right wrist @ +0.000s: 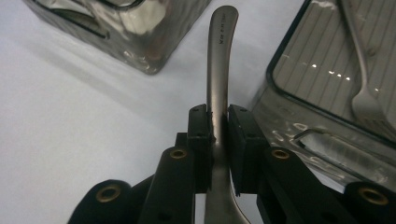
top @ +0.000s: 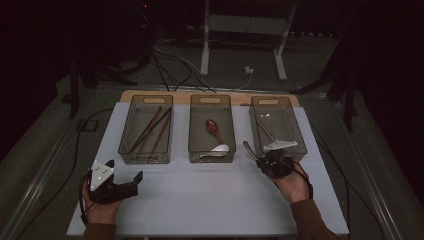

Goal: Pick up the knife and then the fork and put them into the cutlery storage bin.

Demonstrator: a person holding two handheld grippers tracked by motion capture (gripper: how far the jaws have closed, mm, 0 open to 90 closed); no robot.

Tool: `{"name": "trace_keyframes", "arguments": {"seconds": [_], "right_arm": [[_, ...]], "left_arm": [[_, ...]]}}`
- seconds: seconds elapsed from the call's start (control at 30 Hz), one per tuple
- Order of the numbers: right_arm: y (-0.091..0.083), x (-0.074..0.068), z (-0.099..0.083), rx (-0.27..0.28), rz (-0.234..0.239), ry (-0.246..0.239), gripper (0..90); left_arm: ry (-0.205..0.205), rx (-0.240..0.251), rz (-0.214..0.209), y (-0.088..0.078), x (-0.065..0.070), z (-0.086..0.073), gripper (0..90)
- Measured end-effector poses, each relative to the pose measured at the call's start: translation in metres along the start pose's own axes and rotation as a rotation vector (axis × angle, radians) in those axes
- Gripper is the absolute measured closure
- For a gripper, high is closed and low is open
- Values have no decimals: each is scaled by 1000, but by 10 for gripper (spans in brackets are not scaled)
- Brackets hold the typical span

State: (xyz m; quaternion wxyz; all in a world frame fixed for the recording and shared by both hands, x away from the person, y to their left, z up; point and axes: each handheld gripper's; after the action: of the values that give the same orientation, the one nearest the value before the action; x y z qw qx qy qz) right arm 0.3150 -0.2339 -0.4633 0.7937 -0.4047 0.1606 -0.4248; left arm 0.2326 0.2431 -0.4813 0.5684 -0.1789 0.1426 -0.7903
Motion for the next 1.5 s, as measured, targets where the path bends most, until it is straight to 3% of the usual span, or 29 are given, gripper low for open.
{"name": "trace_keyframes", "arguments": {"seconds": [1.5], "right_arm": [[-27,25,18,110,-44,85,805]], "left_arm": [[0,-2,0,1,0,0,7]]}}
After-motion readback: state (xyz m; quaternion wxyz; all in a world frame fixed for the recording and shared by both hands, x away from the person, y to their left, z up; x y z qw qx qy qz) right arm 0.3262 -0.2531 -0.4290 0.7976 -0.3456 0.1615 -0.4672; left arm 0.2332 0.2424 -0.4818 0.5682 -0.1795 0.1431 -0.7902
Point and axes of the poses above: each handheld gripper's, and its own axes: y roughly forward along the jaws, z roughly out of its top, x roughly to its right, and after that the axes turned 7 degrees about -y, right-handed
